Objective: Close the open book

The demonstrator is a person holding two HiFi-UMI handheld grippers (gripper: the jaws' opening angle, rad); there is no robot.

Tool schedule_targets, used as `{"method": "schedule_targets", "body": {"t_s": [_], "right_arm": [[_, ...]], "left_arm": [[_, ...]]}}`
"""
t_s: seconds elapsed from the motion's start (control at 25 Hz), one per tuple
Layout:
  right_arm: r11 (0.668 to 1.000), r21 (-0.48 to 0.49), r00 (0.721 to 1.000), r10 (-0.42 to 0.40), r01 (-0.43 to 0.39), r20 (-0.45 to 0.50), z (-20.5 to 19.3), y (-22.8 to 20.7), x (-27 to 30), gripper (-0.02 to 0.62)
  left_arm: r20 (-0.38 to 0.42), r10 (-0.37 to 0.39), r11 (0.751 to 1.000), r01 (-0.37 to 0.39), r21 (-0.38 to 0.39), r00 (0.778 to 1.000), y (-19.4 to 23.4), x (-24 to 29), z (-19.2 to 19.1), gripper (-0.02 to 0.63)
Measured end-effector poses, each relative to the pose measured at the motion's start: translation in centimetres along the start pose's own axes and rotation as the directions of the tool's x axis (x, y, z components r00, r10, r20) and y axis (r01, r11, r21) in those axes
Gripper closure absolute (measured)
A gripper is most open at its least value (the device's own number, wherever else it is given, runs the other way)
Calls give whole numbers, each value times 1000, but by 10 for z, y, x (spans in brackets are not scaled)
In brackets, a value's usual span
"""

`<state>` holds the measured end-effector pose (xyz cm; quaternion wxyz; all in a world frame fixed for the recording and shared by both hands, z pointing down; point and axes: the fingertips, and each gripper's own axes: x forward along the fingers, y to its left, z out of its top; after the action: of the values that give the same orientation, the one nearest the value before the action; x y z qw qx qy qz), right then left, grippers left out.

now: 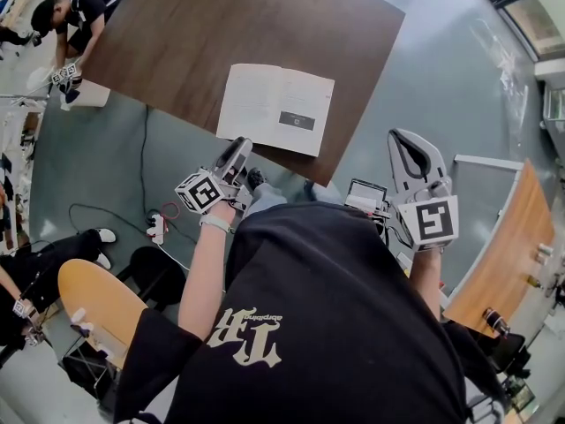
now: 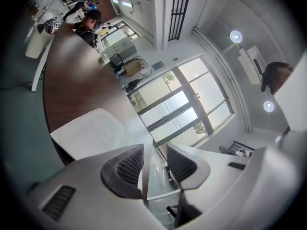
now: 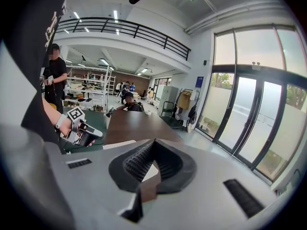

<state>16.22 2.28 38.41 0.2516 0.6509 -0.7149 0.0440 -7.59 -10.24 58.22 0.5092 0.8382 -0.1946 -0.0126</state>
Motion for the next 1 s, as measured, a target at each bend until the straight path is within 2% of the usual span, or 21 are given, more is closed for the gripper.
{"method": "schedule_targets", "body": {"t_s": [0.08,0.4,0.6,0.92,1.0], "right_arm": [[1000,3,1000,-9,9,-20,-1,-1,-1,607],[1000,5,999,-18,18,-44,-6,2,0,607],[1000,10,1000,-13,13,-24,-6,6,-1,607],[999,2,997,-48,48,-68,-14,7,-10,607],[999,1,997,-51,51,-66,-15,9,-11,607]], "left_arm": [[-8,25,999,-25,-32,1000,13,-1,-6,464],[-13,41,988,-42,-150,999,41,0,-18,374],[-31,59,979,-64,-193,998,64,5,-28,371],[-88,87,972,-103,-211,992,90,16,-44,371],[-95,76,966,-97,-239,993,92,19,-49,371]]}}
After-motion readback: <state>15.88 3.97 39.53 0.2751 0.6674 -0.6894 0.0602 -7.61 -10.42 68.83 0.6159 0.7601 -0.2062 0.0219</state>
